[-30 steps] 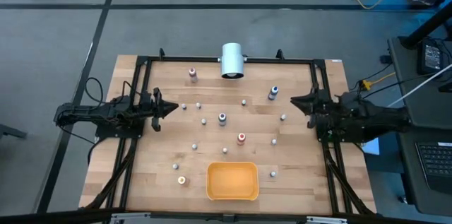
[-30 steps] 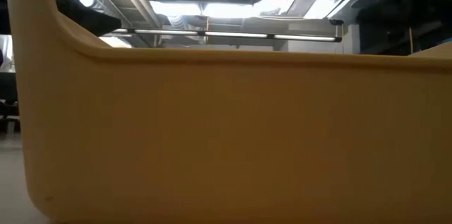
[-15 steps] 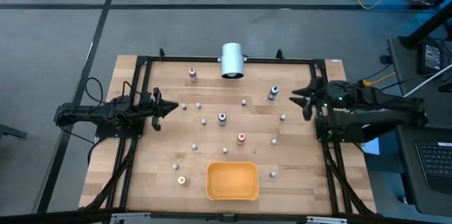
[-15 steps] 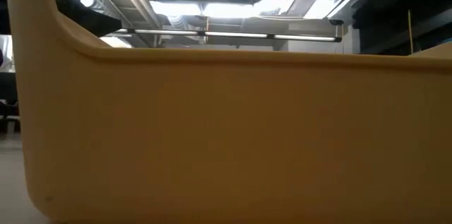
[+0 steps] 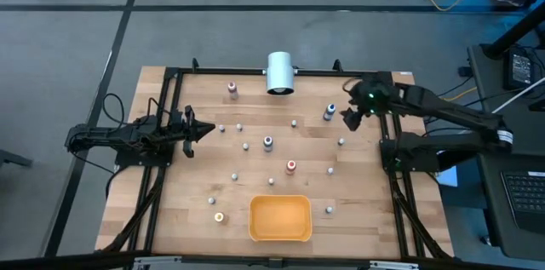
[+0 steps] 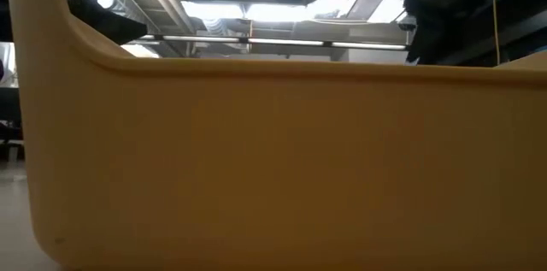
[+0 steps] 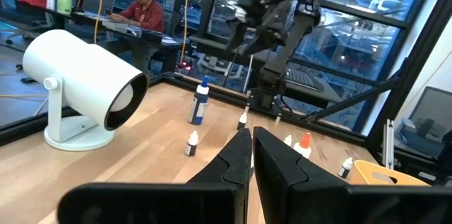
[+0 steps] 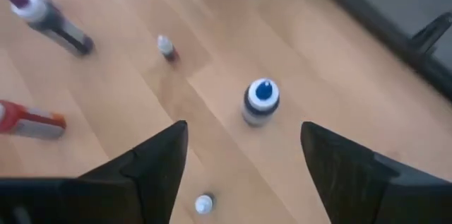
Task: Pick & Place food coloring
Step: Put the middle small black food coloring bottle into the yellow container
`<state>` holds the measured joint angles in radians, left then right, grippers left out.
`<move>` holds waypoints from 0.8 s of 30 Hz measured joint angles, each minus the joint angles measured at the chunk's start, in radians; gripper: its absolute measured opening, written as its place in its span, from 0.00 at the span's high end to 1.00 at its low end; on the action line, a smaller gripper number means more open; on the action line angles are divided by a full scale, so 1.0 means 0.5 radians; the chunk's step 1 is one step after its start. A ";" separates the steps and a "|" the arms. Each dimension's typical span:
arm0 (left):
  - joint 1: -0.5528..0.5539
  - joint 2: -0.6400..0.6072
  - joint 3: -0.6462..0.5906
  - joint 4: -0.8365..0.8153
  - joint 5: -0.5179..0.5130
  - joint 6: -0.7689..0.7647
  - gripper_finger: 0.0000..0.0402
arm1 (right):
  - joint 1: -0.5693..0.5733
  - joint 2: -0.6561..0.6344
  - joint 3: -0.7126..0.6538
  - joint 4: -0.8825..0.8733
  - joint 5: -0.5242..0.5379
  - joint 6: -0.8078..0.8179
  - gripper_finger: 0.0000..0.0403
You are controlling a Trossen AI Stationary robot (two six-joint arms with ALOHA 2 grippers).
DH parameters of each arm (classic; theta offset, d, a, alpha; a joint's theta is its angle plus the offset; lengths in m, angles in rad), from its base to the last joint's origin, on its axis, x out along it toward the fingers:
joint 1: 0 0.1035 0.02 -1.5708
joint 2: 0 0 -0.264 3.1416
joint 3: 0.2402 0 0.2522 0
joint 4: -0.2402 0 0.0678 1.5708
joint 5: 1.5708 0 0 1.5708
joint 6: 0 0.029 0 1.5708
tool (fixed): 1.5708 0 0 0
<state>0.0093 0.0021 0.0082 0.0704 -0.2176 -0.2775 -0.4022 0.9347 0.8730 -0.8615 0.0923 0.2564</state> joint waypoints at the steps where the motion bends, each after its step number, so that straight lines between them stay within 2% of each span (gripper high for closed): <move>1: 0.000 0.000 0.000 0.000 0.000 0.000 0.96 | -0.050 0.046 0.000 0.005 -0.040 -0.024 0.31; 10: 0.000 0.000 0.000 0.006 0.002 -0.039 0.96 | -0.312 0.361 0.000 0.120 -0.194 -0.276 0.31; 14: 0.000 0.000 0.000 0.005 0.001 -0.040 0.96 | -0.360 0.468 0.002 0.190 -0.259 -0.334 0.31; 24: 0.000 0.001 0.000 0.002 -0.001 -0.040 0.96 | -0.374 0.766 0.002 0.296 -0.262 -0.494 0.31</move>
<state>0.0093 0.0025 0.0082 0.0713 -0.2180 -0.2974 -0.5892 1.3178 0.8738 -0.7135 -0.0387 0.0093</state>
